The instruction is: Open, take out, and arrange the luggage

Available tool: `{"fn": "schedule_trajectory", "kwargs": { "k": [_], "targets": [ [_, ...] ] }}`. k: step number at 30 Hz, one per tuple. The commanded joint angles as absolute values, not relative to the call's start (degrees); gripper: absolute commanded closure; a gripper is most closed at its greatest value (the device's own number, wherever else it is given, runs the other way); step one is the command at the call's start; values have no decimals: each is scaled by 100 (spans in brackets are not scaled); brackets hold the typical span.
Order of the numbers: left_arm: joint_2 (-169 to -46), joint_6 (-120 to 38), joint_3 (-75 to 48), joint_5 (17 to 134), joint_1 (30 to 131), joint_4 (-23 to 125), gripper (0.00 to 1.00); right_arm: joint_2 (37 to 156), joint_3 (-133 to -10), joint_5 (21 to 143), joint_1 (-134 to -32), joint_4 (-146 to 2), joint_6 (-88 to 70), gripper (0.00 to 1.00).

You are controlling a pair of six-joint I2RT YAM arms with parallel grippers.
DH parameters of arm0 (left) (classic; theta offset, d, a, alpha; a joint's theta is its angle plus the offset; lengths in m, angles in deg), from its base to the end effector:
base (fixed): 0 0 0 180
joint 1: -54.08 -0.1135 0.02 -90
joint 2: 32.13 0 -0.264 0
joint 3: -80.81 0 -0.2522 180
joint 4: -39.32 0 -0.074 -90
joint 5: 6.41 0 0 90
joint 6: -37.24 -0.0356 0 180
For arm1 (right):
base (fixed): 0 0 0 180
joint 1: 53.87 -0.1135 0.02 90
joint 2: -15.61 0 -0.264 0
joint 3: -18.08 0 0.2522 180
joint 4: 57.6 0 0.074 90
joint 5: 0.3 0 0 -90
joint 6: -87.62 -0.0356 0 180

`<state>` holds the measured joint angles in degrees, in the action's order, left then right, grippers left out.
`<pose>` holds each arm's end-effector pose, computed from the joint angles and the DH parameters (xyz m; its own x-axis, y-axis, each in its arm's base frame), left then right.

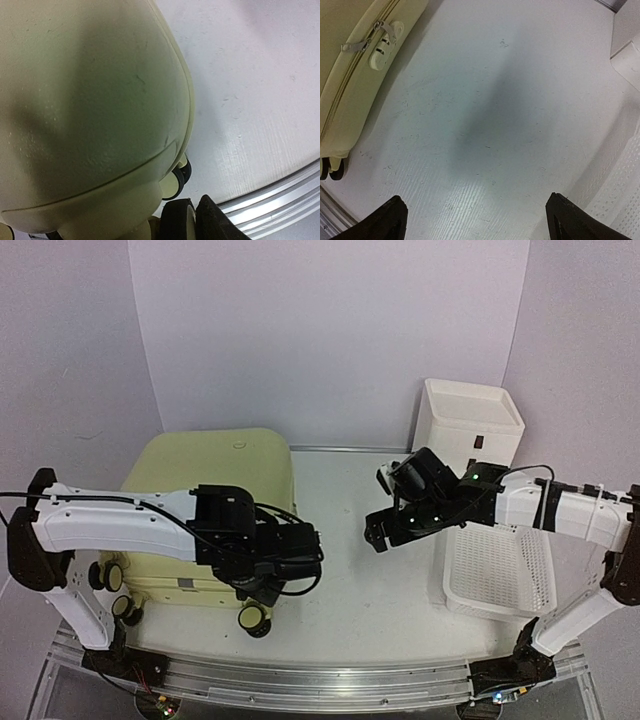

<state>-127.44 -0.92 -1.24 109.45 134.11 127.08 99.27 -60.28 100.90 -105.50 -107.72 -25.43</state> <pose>0.0682 -0.2981 0.2823 -0.7984 0.4551 -0.3943 0.4080 0.8904 0.2016 0.1940 0.2339 0.2629 -0.7446 -0.3217 -0.5849 -0.4446 0.8926 0.0751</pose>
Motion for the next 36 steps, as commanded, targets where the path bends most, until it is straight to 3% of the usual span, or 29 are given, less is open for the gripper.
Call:
{"fn": "schedule_trajectory", "kwargs": {
  "k": [1, 2, 6, 9, 16, 21, 28, 36],
  "targets": [
    [-13306, -2227, 627, 10235, 14057, 11042, 47, 9367, -5748, 9958, -10144, -10590, -2775, 2],
    [-13341, -2295, 686, 10166, 14075, 11037, 44, 9281, -5680, 9894, -10062, -10590, -2800, 2],
    [-12952, -2505, 607, 10009, 14075, 11053, 14, 9099, -5571, 9768, -9964, -10689, -2811, 2],
    [-12318, -2728, 426, 9803, 14061, 11078, 1, 9085, -5571, 9662, -9966, -10839, -2779, 2],
    [-10697, -2582, -48, 8932, 13114, 11340, 1, 9088, -5575, 9388, -9966, -11011, -2699, 2],
    [-9822, -2665, 50, 8535, 11087, 11486, 1, 9319, -5717, 8819, -10001, -11011, -2634, 2],
    [-10883, -3362, 1043, 6414, 7934, 11682, 2, 9687, -6062, 8567, -10522, -10917, -2550, 2],
    [-12950, -3556, 2637, 6698, 6980, 11469, 0, 10040, -6370, 8305, -10774, -10652, -2663, 2]
  ]
}}
